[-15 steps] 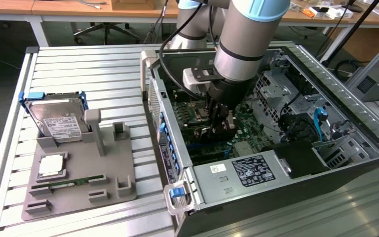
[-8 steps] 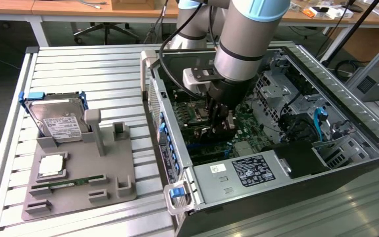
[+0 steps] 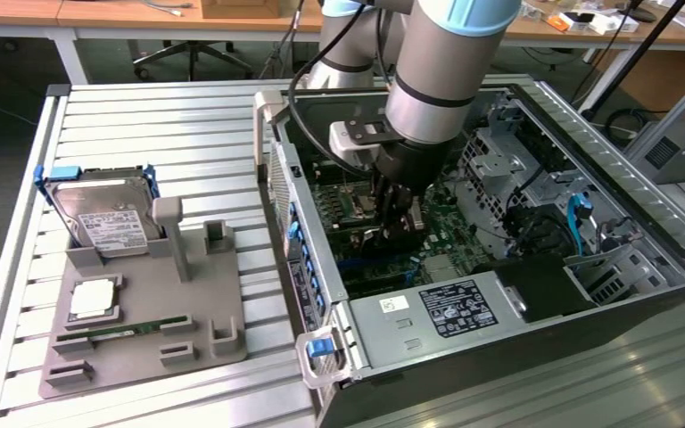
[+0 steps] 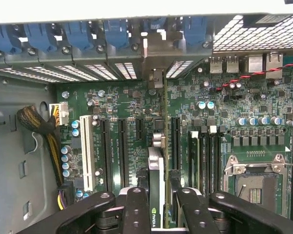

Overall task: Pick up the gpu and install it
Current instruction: 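Insert the gpu into the slot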

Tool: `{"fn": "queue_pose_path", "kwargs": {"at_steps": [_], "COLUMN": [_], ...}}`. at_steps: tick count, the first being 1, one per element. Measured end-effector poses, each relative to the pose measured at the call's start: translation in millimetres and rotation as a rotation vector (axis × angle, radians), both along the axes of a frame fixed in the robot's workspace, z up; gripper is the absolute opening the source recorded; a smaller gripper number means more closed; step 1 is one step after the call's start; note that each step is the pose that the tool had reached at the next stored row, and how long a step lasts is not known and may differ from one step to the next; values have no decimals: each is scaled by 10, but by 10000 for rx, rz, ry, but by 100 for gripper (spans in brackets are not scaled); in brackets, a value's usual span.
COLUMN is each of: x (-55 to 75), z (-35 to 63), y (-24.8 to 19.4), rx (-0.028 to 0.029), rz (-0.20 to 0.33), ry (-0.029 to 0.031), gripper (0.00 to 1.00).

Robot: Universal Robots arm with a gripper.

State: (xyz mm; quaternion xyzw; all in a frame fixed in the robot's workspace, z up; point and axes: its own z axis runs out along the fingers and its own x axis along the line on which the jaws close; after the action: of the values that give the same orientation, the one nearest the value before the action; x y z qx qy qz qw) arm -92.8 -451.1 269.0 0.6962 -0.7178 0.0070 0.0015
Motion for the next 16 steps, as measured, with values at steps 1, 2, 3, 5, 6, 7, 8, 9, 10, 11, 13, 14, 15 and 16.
{"fn": "queue_pose_path", "kwargs": {"at_steps": [1,2,3,5,6,7,8,9,10,11,13,14,15,16], "x": [0,0,0,-1,-1,-1,-1,-1,-1,-1,-1,-1,-1,-1], "z": [0,0,0,0,0,0,0,0,0,0,-2,-5,-12,-15], "y": [0,0,0,0,0,0,0,0,0,0,0,1,1,0], "rx": [0,-1,-1,-1,-1,-1,0,0,-1,0,-1,0,3,-1], "rz": [0,1,1,29,72,101,112,117,122,124,132,135,136,138], "ry": [0,0,0,1,1,1,1,1,0,0,1,0,0,3], "gripper": [27,27,27,27,27,27,27,27,27,27,27,27,27,27]}}
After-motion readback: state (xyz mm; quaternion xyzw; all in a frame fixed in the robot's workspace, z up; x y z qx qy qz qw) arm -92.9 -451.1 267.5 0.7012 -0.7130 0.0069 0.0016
